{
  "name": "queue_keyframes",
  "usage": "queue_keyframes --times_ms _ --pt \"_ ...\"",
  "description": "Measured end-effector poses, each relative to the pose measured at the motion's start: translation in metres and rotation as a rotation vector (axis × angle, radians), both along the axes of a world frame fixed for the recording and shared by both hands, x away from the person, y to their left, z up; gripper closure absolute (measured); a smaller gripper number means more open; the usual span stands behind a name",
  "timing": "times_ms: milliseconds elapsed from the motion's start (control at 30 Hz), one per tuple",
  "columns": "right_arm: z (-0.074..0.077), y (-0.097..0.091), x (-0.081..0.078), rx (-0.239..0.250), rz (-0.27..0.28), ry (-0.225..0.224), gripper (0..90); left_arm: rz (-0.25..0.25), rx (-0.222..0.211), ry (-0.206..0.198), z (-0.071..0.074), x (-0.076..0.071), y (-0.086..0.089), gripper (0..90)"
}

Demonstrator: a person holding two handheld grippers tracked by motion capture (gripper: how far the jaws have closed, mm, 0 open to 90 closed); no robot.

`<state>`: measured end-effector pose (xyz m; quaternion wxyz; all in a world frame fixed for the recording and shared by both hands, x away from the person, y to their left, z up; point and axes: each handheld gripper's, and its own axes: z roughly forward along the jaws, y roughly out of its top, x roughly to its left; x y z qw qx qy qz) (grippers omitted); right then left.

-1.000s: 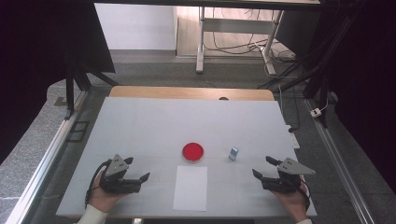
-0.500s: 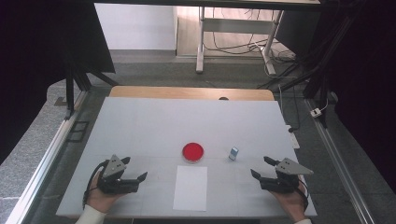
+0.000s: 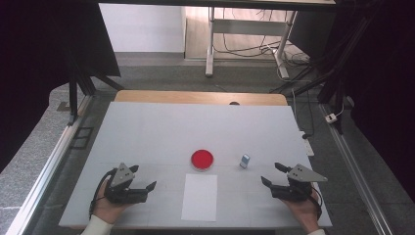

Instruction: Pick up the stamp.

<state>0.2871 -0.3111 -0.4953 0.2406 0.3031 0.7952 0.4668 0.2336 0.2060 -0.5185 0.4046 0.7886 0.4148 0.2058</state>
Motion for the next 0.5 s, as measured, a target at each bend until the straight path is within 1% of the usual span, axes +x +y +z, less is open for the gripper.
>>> queue_keyframes --times_ms 133,267,333,367,500 --pt "0.002 0.003 0.000 -0.001 0.000 -0.001 25.7 0.004 0.007 0.000 -0.001 0.002 0.000 14.5" --pt "0.005 0.001 0.000 0.016 -0.001 0.004 25.6 0.008 -0.006 -0.001 0.000 0.003 0.000 14.5" --pt "0.010 0.002 0.002 0.031 0.001 0.012 25.4 0.008 -0.006 0.001 0.000 0.004 0.000 14.5" --pt "0.010 0.002 0.002 0.031 0.001 0.012 25.4 0.009 -0.006 0.002 0.000 0.004 0.000 14.5" --pt "0.019 0.009 0.009 0.022 0.009 0.015 25.0 0.009 -0.013 0.000 0.001 0.004 0.001 14.7"
